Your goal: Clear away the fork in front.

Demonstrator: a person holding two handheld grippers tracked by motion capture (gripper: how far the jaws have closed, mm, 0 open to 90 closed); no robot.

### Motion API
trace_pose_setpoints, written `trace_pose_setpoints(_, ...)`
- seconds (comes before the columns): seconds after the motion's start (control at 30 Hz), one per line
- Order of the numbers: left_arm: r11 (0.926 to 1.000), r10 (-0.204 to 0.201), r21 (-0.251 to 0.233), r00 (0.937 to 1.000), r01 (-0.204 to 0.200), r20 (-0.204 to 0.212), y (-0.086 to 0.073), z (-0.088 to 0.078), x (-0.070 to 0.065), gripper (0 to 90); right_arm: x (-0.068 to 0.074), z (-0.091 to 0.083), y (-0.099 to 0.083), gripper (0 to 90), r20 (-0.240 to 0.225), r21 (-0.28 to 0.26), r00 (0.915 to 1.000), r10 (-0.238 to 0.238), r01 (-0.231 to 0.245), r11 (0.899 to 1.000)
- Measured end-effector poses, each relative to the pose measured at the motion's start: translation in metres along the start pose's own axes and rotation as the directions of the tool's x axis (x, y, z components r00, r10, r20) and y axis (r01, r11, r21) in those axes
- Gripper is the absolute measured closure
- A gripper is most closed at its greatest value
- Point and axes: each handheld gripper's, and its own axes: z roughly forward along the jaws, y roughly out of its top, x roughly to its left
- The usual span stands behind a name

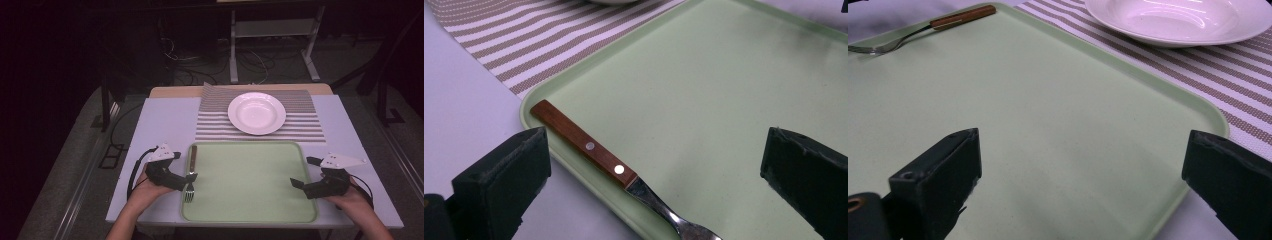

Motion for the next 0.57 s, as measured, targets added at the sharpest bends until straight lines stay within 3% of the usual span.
trace_pose_setpoints(0.57, 1.0, 0.003, 0.004, 1.0, -0.003, 0.007, 0.0004, 0.0018, 0.0006, 0.0, 0.0002, -0.0022, -0.0003, 2.7, 0.003, -0.003, 1.0, 0.002, -0.002, 1.0)
